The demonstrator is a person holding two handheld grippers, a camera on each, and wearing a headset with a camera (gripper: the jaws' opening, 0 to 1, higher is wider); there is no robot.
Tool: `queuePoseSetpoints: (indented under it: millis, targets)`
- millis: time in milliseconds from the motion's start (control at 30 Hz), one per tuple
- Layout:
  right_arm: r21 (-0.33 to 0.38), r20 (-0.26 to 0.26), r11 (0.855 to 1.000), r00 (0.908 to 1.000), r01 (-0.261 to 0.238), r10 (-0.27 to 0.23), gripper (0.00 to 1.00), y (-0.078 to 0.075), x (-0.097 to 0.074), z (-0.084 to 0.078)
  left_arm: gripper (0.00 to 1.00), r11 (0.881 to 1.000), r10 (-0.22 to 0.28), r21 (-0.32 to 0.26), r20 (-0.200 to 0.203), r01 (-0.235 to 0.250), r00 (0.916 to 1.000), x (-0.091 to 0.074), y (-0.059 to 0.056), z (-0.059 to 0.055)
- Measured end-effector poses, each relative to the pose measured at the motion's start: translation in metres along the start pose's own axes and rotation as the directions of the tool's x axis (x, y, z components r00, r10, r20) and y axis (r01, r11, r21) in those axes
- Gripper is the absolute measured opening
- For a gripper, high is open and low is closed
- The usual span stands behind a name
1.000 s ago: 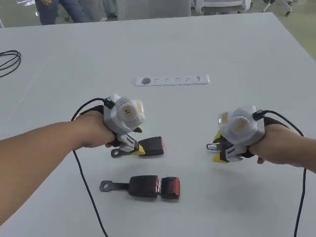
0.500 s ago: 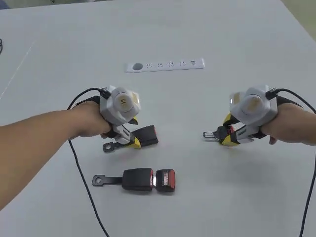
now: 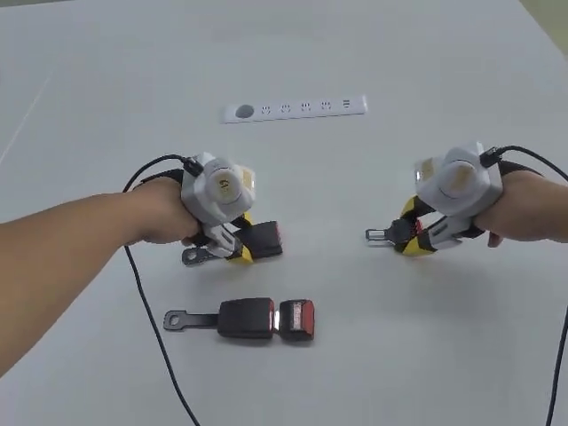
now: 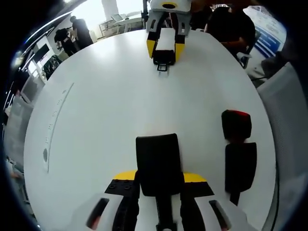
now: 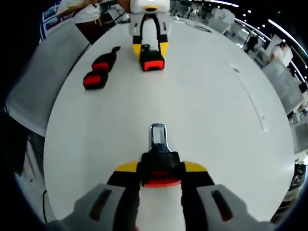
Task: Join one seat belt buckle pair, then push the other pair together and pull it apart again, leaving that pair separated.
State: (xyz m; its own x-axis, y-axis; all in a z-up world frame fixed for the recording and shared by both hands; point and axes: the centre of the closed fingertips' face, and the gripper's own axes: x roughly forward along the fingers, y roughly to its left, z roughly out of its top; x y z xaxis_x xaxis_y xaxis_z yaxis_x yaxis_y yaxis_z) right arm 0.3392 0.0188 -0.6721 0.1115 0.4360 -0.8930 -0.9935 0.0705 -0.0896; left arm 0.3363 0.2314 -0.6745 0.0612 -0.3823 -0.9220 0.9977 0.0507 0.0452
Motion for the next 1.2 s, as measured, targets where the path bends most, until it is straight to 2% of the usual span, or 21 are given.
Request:
queuePoseSetpoints:
  millis: [100, 233, 400, 567, 733, 867, 1000, 1200]
  targets:
    - [0.0, -0.006, 1.0, 1.0, -0.001, 0.001, 0.31, 0.0, 0.0, 0.0, 0.32, 0.999, 0.002, 0.048, -0.02, -0.001, 0.9998, 0.001, -0.002, 0.0]
    - [0.014, -0.02, 1.0, 0.9998, 0.009, -0.009, 0.31, -0.001, 0.0, 0.001, 0.32, 0.999, -0.002, 0.046, -0.02, 0.002, 0.9998, 0.002, -0.001, 0.0]
    - [-0.007, -0.033, 1.0, 0.9993, 0.017, -0.017, 0.31, 0.004, 0.004, 0.009, 0.32, 0.998, 0.002, 0.058, -0.017, -0.001, 0.9999, 0.003, 0.0, 0.0]
    - [-0.026, -0.038, 0.999, 0.999, 0.021, -0.022, 0.31, 0.006, 0.012, 0.026, 0.32, 0.998, 0.001, 0.056, -0.012, 0.0, 0.9999, 0.004, 0.003, -0.002]
    - [-0.032, -0.033, 0.999, 0.999, 0.029, -0.03, 0.31, 0.006, 0.021, 0.044, 0.32, 0.997, -0.001, 0.072, -0.023, 0.003, 0.9997, 0.005, 0.004, -0.004]
    - [-0.033, -0.023, 0.999, 0.9994, 0.027, -0.028, 0.31, 0.008, 0.029, 0.06, 0.32, 0.998, -0.003, 0.063, -0.008, 0.003, 1.0, 0.005, 0.005, -0.005]
    - [-0.046, -0.017, 0.998, 0.9992, 0.036, -0.037, 0.31, 0.004, 0.039, 0.076, 0.32, 0.998, 0.001, 0.06, -0.003, -0.001, 1.0, 0.006, 0.005, -0.005]
    - [-0.064, -0.005, 0.998, 0.9998, 0.021, -0.022, 0.31, 0.009, 0.052, 0.1, 0.32, 0.997, 0.001, 0.075, -0.007, 0.0, 1.0, 0.006, 0.005, -0.004]
